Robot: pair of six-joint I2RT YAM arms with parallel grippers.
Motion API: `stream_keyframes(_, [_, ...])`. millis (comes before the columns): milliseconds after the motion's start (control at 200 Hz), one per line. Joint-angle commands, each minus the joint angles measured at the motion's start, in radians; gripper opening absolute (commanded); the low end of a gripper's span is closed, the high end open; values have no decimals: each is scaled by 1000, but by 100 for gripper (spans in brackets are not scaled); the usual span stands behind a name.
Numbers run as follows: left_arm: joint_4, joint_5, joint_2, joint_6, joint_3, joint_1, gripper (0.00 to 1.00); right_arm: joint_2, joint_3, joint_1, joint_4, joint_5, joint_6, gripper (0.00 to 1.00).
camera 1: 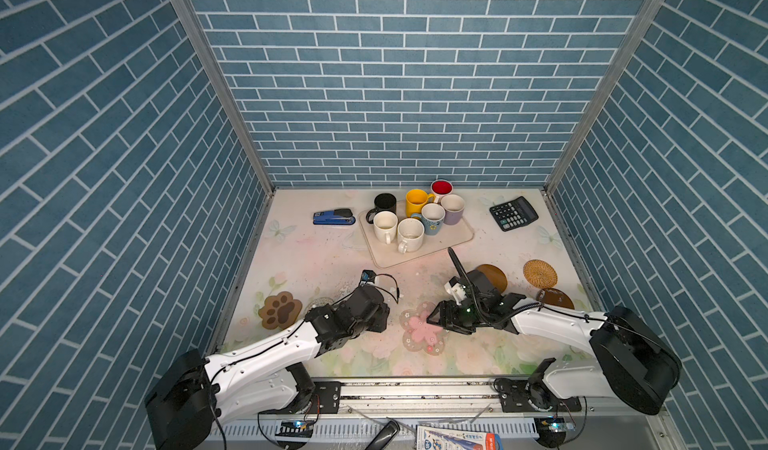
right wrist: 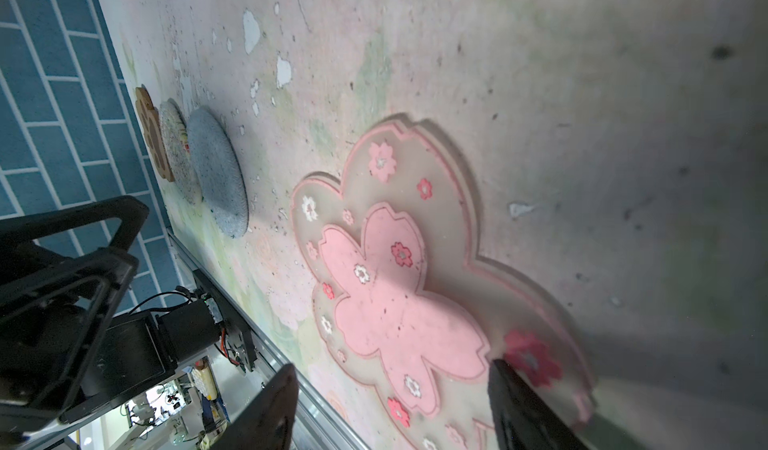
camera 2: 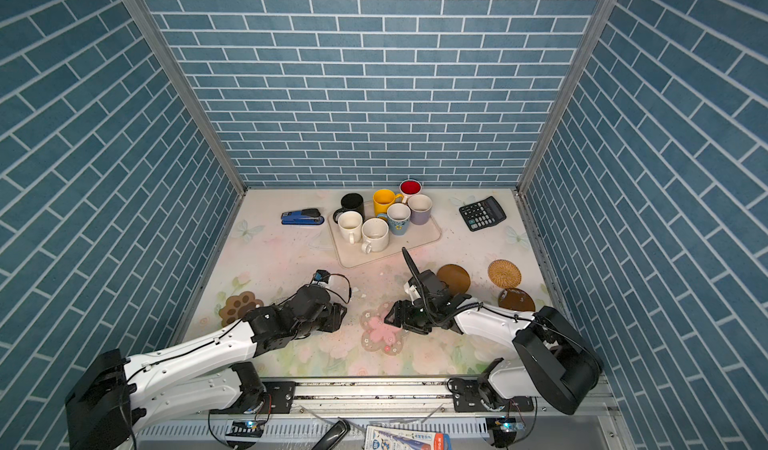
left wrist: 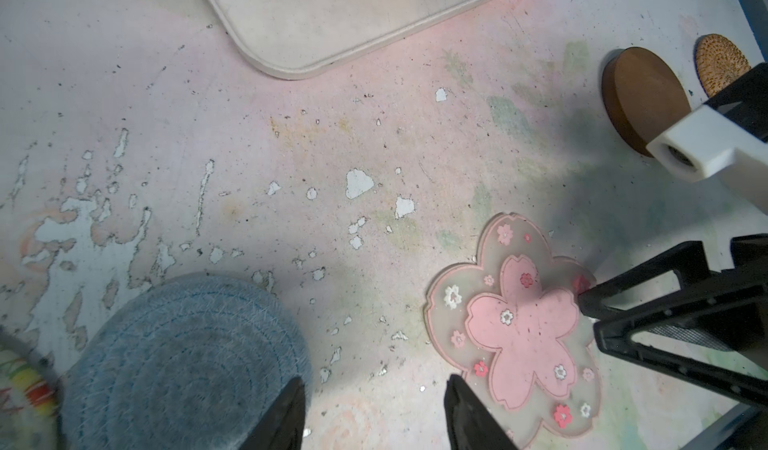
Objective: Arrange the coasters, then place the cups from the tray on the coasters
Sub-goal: 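Press both grippers on the pink flower coaster and slide it toward the light blue coaster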
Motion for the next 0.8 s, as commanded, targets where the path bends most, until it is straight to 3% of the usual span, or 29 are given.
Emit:
stream_keyframes(0, [-3,-13,21,3,-6,7,56,-59,28,5,-69,46,3,73])
stream_keyframes(290, [55,11,141,27,63,5,60,-283,-69,5,-181,72,25,71])
stream_keyframes(670, [36,-34,154,42,117,5,99,-338,-167,4,-152,42,62,72])
stream_keyframes(795, [3,-70,109,46,116,5,99,-311,-177,5,-109,30,72,72])
